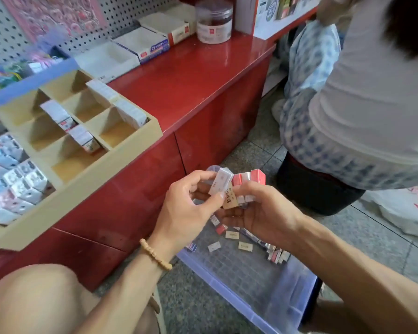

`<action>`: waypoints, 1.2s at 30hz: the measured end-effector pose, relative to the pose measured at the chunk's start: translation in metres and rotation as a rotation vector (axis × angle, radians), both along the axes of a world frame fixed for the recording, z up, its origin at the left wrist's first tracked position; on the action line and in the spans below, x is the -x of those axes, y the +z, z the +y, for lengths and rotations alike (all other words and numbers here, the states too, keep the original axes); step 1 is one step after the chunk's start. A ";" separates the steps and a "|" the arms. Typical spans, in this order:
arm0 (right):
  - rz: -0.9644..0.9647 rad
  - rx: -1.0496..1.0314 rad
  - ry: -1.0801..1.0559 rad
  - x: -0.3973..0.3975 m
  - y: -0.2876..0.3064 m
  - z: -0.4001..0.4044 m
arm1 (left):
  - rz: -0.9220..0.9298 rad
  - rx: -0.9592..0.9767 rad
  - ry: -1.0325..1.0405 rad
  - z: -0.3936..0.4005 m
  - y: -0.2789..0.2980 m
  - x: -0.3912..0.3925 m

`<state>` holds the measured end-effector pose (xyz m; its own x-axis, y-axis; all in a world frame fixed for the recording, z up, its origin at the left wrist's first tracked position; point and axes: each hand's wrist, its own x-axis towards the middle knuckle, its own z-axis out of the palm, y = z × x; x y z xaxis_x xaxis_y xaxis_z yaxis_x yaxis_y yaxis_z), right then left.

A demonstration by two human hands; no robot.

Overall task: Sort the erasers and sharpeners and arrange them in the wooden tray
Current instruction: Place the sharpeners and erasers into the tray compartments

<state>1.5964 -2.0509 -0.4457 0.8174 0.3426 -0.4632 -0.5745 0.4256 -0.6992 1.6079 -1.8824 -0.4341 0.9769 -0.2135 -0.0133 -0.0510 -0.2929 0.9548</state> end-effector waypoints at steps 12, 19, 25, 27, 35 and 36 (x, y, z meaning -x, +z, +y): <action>-0.085 0.013 -0.047 -0.022 0.043 0.028 | 0.075 0.128 0.271 0.039 0.052 -0.009; -0.122 0.003 -0.026 -0.048 0.060 0.055 | -0.037 -0.041 0.457 0.093 0.080 -0.034; -0.128 0.010 -0.033 -0.063 0.065 0.069 | -0.101 -0.224 0.483 0.120 0.091 -0.071; -0.118 0.012 -0.045 -0.066 0.064 0.068 | -0.118 -0.280 0.453 0.114 0.091 -0.086; -0.093 0.012 -0.076 -0.071 0.055 0.055 | -0.179 -0.570 0.354 0.082 0.077 -0.138; -0.092 0.007 -0.071 -0.072 0.054 0.053 | -0.184 -0.597 0.332 0.079 0.073 -0.141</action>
<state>1.6681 -1.9976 -0.3916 0.8785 0.2796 -0.3874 -0.4767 0.4581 -0.7503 1.7494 -1.8031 -0.3610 0.9867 0.0882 0.1365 -0.0137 -0.7917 0.6107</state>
